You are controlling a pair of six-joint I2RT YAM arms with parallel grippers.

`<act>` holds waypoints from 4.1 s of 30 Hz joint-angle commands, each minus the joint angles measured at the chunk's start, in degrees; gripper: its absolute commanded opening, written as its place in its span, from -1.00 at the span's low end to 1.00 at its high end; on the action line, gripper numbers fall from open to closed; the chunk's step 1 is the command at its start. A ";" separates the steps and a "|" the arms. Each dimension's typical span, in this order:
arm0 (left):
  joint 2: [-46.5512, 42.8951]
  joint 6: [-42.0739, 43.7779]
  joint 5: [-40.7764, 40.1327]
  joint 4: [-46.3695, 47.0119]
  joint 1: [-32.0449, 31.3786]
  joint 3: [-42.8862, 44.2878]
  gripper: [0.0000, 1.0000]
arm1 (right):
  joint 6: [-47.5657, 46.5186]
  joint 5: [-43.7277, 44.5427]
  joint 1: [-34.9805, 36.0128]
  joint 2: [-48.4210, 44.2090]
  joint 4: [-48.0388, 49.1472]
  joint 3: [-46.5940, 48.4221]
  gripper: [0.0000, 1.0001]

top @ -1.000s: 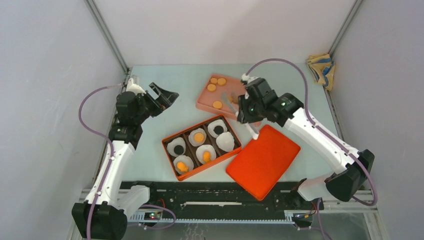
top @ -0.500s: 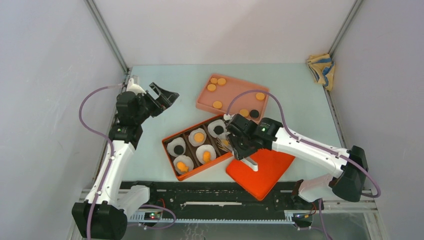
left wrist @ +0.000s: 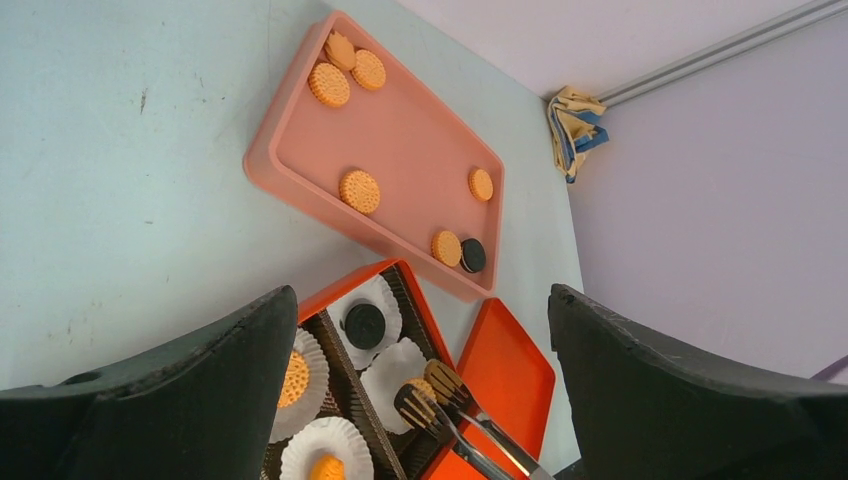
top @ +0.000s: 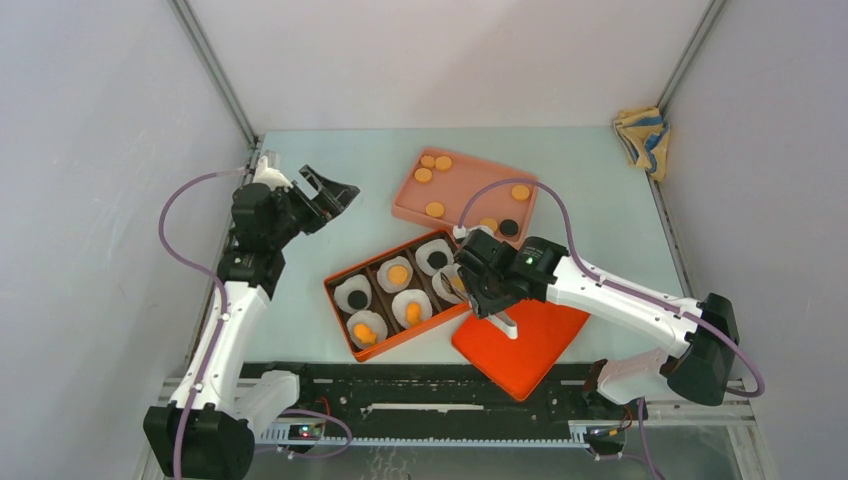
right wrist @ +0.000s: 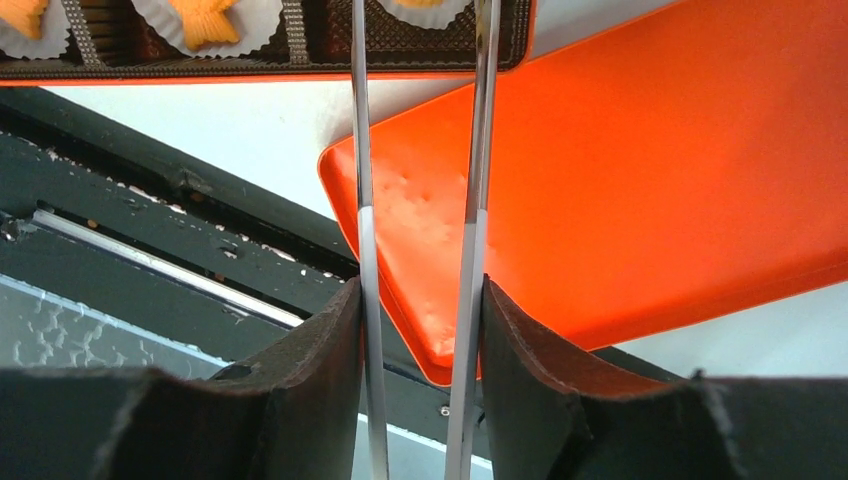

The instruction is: Pack the cookies

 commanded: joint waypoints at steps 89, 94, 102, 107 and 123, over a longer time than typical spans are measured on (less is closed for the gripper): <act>5.88 -0.32 4.60 6.52 -2.90 -0.50 0.50 | -9.54 0.74 -33.24 51.91 3.62 38.55 -1.00; 6.09 -0.16 4.13 6.48 -2.96 -0.65 0.52 | -11.36 0.35 -36.36 63.04 -3.01 61.99 -0.97; 7.18 0.55 4.05 6.00 -2.93 -0.29 0.54 | -11.47 -0.57 -37.44 51.02 5.51 49.46 -0.53; 7.21 1.29 4.48 5.87 -3.77 0.44 0.58 | -11.68 5.89 -37.49 34.88 9.96 28.84 -0.07; 8.06 1.41 3.37 5.77 -7.63 1.31 0.59 | -8.73 2.93 -37.26 25.23 14.78 1.71 -0.01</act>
